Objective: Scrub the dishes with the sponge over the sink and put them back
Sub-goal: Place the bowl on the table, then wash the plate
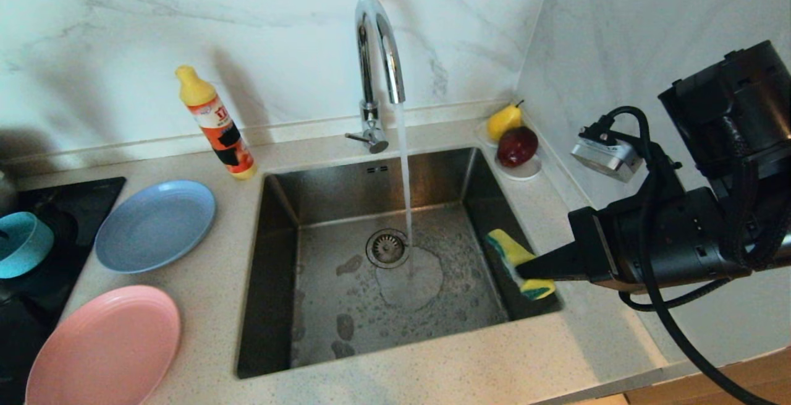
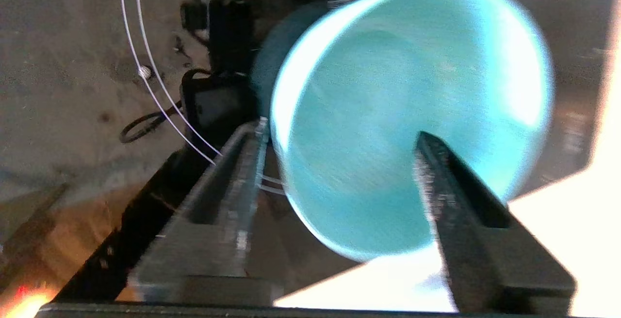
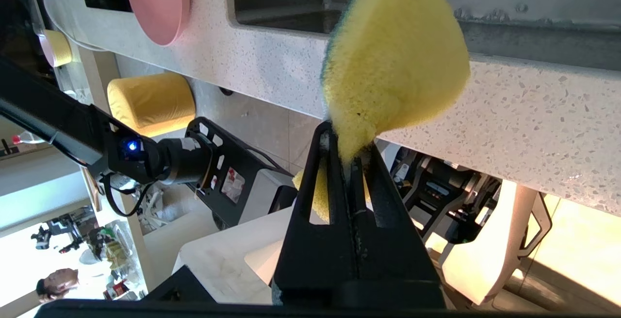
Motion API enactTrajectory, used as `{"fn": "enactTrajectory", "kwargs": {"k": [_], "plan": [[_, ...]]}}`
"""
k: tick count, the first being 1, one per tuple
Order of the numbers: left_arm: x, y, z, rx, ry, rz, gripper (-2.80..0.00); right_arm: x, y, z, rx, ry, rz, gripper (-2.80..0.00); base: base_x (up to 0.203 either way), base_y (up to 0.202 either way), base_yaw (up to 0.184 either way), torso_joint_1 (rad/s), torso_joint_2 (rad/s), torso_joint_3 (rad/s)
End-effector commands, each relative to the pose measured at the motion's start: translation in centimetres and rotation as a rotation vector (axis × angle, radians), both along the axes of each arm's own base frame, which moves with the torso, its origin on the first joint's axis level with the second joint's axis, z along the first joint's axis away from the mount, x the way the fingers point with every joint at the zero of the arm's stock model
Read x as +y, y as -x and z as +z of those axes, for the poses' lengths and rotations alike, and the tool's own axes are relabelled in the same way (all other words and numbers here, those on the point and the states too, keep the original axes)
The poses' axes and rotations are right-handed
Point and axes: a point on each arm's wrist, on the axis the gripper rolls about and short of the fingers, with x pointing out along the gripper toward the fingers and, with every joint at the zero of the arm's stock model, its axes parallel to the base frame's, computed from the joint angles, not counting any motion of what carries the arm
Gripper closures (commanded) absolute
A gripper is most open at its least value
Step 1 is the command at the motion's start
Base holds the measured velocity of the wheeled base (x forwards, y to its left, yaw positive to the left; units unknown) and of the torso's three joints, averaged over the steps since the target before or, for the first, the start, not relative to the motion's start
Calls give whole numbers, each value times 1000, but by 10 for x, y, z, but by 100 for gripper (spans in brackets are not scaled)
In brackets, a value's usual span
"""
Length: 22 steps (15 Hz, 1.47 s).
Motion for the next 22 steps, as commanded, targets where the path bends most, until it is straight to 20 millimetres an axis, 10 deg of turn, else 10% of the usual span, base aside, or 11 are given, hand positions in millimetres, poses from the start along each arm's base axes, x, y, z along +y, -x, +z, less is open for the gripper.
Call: {"fn": "enactTrajectory", "kwargs": {"k": [1, 4, 5, 12, 19, 20, 22], "plan": [[-14, 12, 37, -55, -58, 2, -280, -1, 2, 0, 4, -1, -1, 0, 0, 0, 0, 0, 0, 0], [-36, 30, 83, -126, -148, -4, -280, -4, 6, -2, 8, 4, 0, 0, 0, 0, 0, 0, 0, 0], [-44, 37, 96, -147, -173, -17, 0, -5, 6, -3, 13, 5, 0, 0, 0, 0, 0, 0, 0, 0], [-106, 67, 149, -88, -394, -280, 0, -10, 12, 4, -12, -13, -2, 0, 0, 0, 0, 0, 0, 0], [-118, 38, 77, 225, -421, -704, 0, -14, 18, 9, -25, -27, -3, 0, 0, 0, 0, 0, 0, 0], [-115, 31, 65, 257, -405, -729, -280, -14, 18, 9, -24, -27, -4, 0, 0, 0, 0, 0, 0, 0], [-111, 21, 47, 310, -377, -750, -280, -14, 19, 8, -22, -25, -4, 0, 0, 0, 0, 0, 0, 0]]}}
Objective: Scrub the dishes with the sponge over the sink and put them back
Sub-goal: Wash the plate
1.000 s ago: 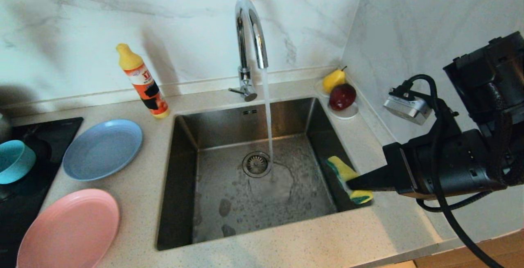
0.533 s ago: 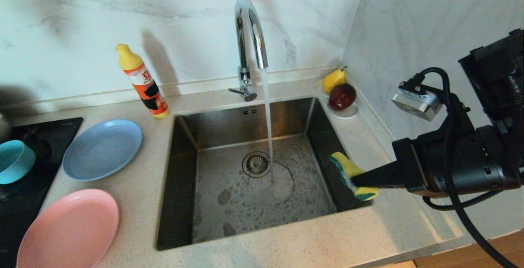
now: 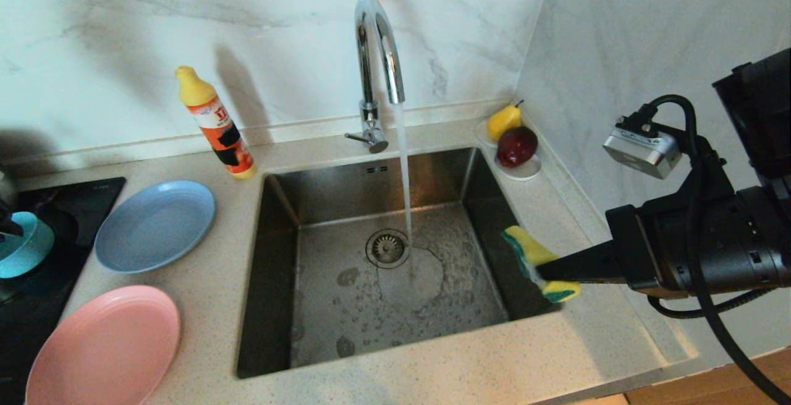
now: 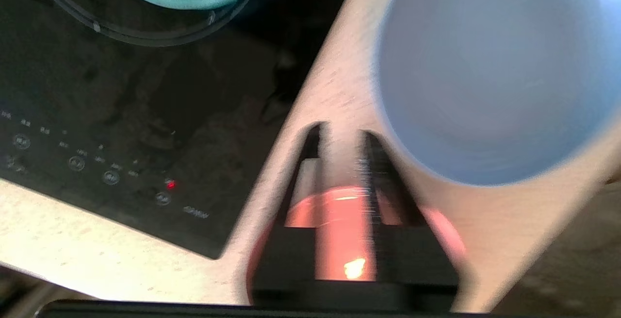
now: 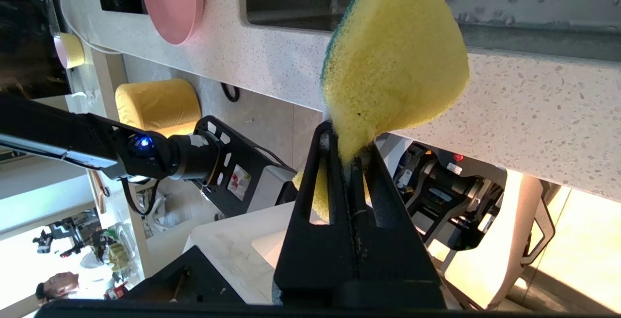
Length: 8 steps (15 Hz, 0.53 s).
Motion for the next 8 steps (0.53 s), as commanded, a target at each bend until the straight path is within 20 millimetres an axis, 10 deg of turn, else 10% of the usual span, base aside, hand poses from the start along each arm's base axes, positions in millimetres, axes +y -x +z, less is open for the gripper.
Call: {"fn": "enactTrajectory", "kwargs": {"k": [1, 8], "plan": [[7, -17, -31, 81, 54, -14, -280, 0, 0, -1, 7, 0, 0, 0, 0, 0, 0, 0, 0, 0], [-8, -43, -73, 158, 116, -91, -280, -1, 2, -4, 12, 7, 0, 0, 0, 0, 0, 0, 0, 0]]}}
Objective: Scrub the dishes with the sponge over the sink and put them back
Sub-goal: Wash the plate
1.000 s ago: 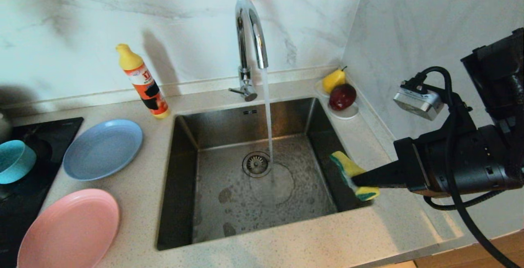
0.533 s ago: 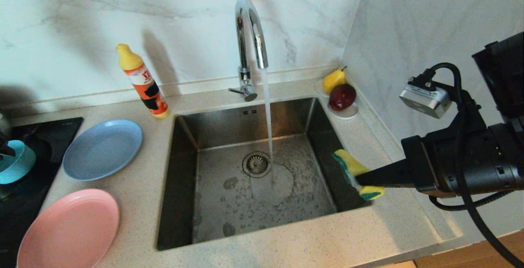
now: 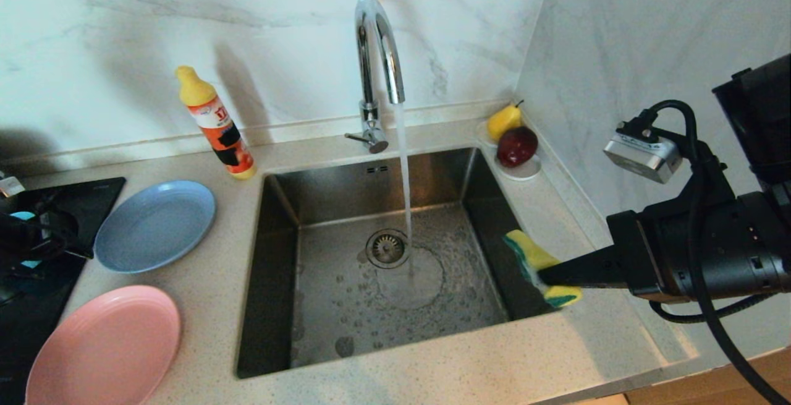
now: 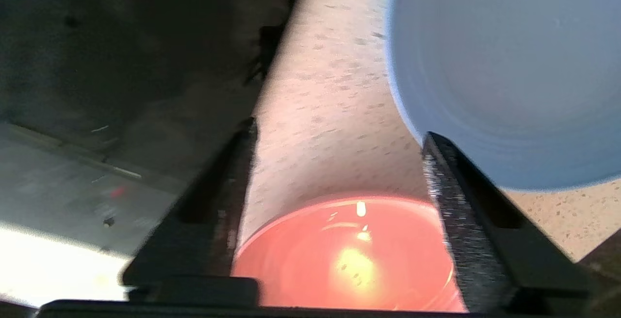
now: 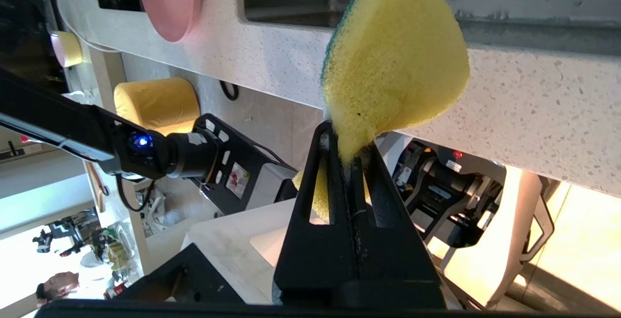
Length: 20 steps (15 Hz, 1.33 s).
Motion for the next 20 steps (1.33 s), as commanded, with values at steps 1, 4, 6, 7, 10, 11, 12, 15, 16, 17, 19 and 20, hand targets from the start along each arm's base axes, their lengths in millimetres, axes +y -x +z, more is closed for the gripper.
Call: {"fn": "enactTrajectory", "kwargs": {"k": [1, 4, 6, 7, 10, 11, 12, 15, 16, 17, 19, 20], "plan": [[-6, -9, -19, 24, 20, -24, -280, -1, 2, -1, 7, 1, 0, 0, 0, 0, 0, 0, 0, 0], [-4, -17, -32, -14, -5, -25, -280, -3, 3, -3, 10, 5, 0, 0, 0, 0, 0, 0, 0, 0], [-3, -19, -35, -22, 2, -15, -280, -2, 2, -2, 6, 3, -2, 0, 0, 0, 0, 0, 0, 0], [-2, -21, -33, -39, 5, -2, -280, -2, 2, -1, 4, 1, 0, 0, 0, 0, 0, 0, 0, 0], [-1, -25, -32, -86, 20, 18, -280, -2, 3, -3, 8, 4, 0, 0, 0, 0, 0, 0, 0, 0], [-1, -26, -32, -110, 39, 25, -280, -3, 3, -4, 11, 6, -2, 0, 0, 0, 0, 0, 0, 0], [0, -28, -31, -139, 66, 31, -280, -4, 4, -4, 13, 7, -3, 0, 0, 0, 0, 0, 0, 0], [-1, -33, -32, -166, 98, 35, -280, -6, 5, -3, 7, 4, -6, 0, 0, 0, 0, 0, 0, 0], [-3, -37, -35, -176, 111, 33, -280, -6, 5, -3, 10, 6, -6, 0, 0, 0, 0, 0, 0, 0], [-4, -40, -38, -177, 117, 32, -280, -6, 5, -5, 14, 8, -6, 0, 0, 0, 0, 0, 0, 0], [-7, -44, -41, -173, 123, 24, -280, -6, 5, -6, 17, 11, -6, 0, 0, 0, 0, 0, 0, 0], [-9, -46, -41, -175, 129, 27, -280, -6, 6, -6, 17, 11, -6, 0, 0, 0, 0, 0, 0, 0]]}}
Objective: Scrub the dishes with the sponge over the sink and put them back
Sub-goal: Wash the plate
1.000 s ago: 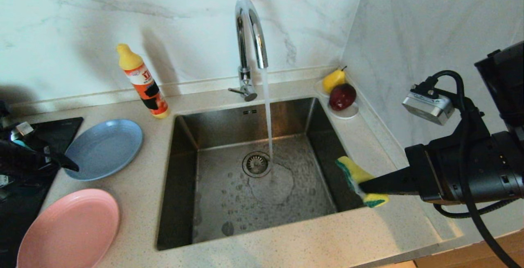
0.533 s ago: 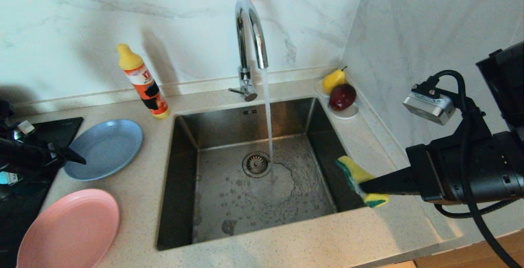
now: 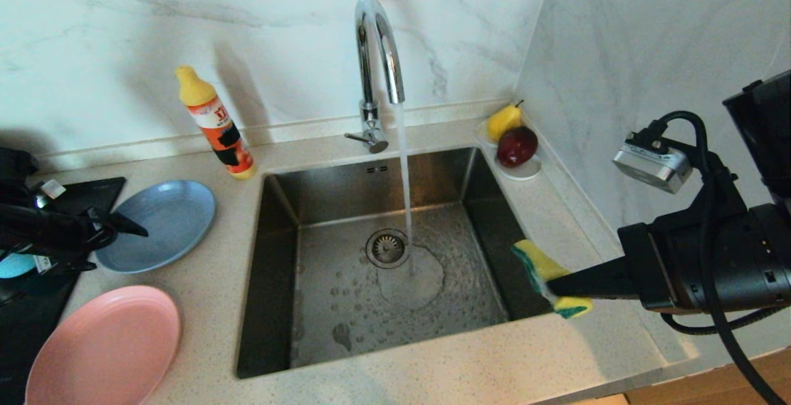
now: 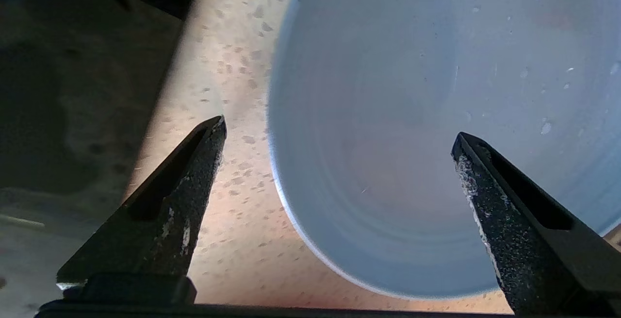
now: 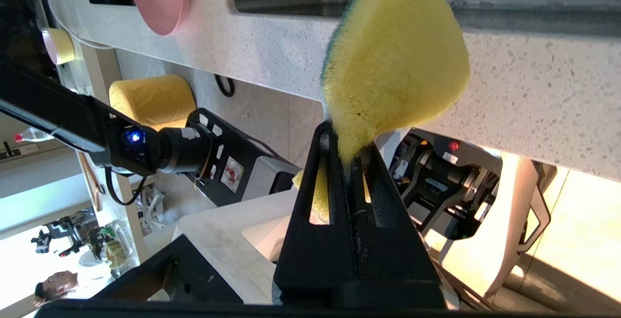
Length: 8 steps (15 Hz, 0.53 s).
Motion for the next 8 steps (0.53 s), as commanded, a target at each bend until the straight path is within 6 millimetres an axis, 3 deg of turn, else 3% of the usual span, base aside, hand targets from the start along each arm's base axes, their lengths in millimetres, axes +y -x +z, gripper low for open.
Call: {"fn": "enactTrajectory", "kwargs": {"k": [1, 8], "plan": [[-4, -7, -4, 6, 21, 5, -280, 0, 1, -1, 5, -1, 1, 0, 0, 0, 0, 0, 0, 0], [-5, -12, 4, -20, 20, 18, -280, -2, 1, -5, 18, 8, -2, 0, 0, 0, 0, 0, 0, 0]]}}
